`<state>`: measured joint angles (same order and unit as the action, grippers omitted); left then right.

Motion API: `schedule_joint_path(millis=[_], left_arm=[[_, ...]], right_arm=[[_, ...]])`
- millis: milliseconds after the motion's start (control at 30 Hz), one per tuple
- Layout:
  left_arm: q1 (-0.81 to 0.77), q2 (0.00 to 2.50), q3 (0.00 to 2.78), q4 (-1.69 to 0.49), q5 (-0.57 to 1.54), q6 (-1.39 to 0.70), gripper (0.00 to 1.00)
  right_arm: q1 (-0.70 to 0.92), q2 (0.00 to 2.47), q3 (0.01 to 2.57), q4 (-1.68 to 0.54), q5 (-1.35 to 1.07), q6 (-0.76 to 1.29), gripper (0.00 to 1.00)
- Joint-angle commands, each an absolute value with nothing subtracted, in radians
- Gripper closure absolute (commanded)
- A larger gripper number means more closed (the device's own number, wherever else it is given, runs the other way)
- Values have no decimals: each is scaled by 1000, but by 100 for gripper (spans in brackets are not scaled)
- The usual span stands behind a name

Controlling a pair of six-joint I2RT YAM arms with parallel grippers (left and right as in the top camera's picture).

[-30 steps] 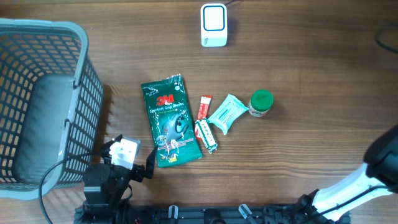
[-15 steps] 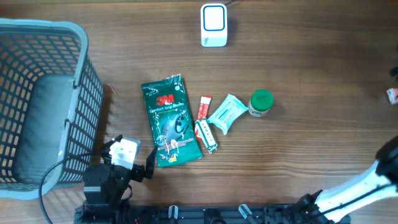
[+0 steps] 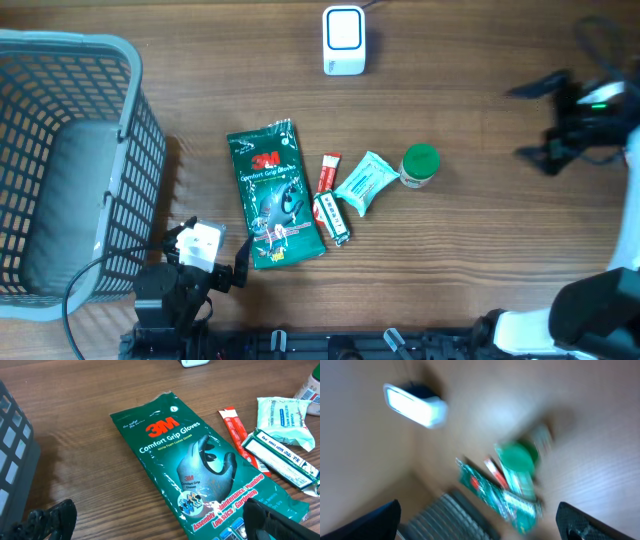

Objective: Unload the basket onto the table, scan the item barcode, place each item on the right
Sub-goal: 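Carry the tissue pack with the right gripper off to the right side, then lower the right gripper onto the green-lid jar and grasp it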

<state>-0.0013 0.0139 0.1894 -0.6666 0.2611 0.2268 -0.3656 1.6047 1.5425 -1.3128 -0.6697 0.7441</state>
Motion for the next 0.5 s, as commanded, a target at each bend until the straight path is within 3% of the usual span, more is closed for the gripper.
schedule_joint_path(millis=[0, 267, 467], left_arm=[[3, 7, 183, -664, 280, 221, 0], [3, 7, 183, -664, 280, 221, 0], [3, 7, 183, -664, 280, 221, 0]], right_arm=[[-187, 1615, 1516, -1354, -497, 1080, 0], [96, 1671, 1460, -1347, -234, 1673, 0], [113, 1824, 1456, -1287, -236, 1757, 0]])
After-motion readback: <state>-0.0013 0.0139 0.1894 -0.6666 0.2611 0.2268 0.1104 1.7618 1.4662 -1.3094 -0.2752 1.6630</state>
